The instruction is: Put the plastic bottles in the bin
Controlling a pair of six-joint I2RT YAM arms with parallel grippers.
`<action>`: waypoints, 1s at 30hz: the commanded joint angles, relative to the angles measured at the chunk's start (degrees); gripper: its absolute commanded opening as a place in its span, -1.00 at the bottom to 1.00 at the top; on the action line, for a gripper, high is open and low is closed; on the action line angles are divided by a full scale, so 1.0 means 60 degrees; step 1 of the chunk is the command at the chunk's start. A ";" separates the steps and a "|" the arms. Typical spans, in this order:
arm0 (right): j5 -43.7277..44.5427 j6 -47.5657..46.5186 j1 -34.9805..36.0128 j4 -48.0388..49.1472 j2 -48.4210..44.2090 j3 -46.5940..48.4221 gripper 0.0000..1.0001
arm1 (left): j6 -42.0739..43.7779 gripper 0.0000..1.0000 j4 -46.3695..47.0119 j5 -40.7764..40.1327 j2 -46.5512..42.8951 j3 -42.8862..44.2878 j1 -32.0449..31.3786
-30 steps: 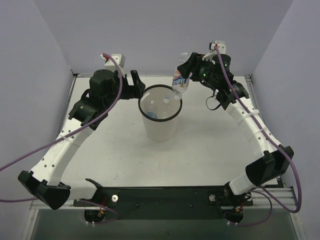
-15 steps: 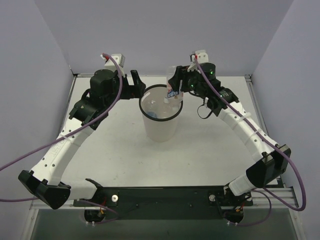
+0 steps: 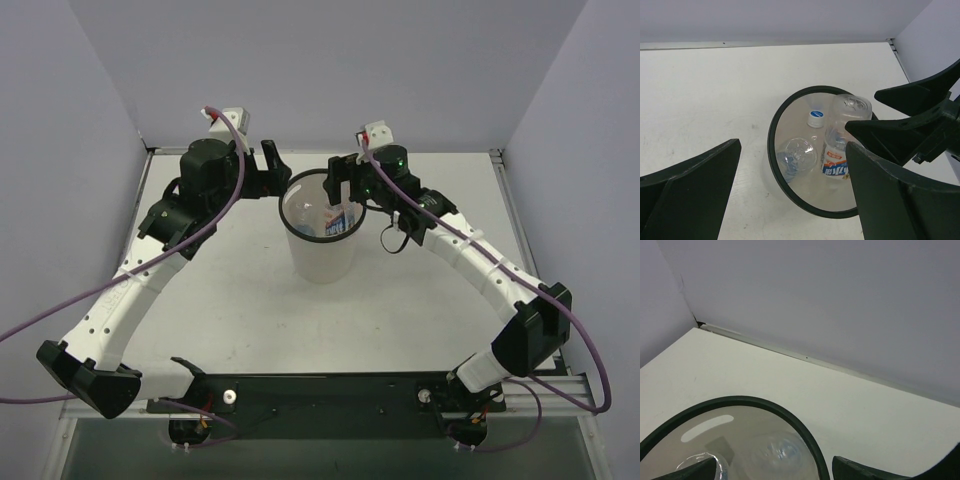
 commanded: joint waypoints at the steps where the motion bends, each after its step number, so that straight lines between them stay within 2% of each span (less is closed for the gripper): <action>1: 0.0351 -0.0181 0.0222 0.0347 -0.0496 0.0291 0.82 | 0.0089 0.95 0.0138 -0.0119 -0.0127 0.0313 0.0063; 6: 0.0482 -0.0079 0.0237 -0.0532 -0.0672 0.0951 0.79 | 0.0133 0.95 0.0167 -0.0119 -0.0186 0.0313 0.0063; 9: 0.0453 -0.0064 0.0237 -0.1131 -0.0629 0.1477 0.54 | 0.0104 0.95 0.0211 -0.0075 -0.0288 0.0240 0.0063; 10: 0.0453 0.0008 0.0237 -0.1655 -0.0599 0.1638 0.35 | 0.0089 0.95 0.0226 -0.0075 -0.0361 0.0167 0.0063; 12: 0.0220 0.0096 0.0222 -0.2083 -0.0512 0.2064 0.15 | 0.0045 0.95 0.0255 -0.0045 -0.0449 0.0123 0.0063; 13: 0.0103 0.0184 0.0237 -0.2448 -0.0511 0.2152 -0.04 | 0.0016 0.95 0.0255 -0.0045 -0.0536 0.0079 0.0048; 15: -0.0234 0.0330 0.0237 -0.2743 -0.0540 0.2255 -0.14 | -0.0028 0.95 0.0255 -0.0016 -0.0625 -0.0038 0.0048; 20: -0.0075 0.0769 0.0266 -0.2949 -0.1184 0.1787 -0.10 | -0.0146 0.95 0.0124 0.0101 -0.0903 -0.0185 0.0048; 26: 0.0816 0.1180 0.0266 -0.3666 -0.2268 0.1391 0.08 | -0.0540 0.95 -0.0388 0.0408 -0.1210 -0.0258 0.0033; 29: 0.1329 0.1590 0.0266 -0.4252 -0.2824 0.1216 0.24 | -0.0848 0.95 -0.0695 0.0540 -0.1386 -0.0361 0.0033; 30: 0.1492 0.1722 0.0266 -0.4398 -0.3130 0.1157 0.41 | -0.0936 0.95 -0.0798 0.0599 -0.1459 -0.0376 0.0019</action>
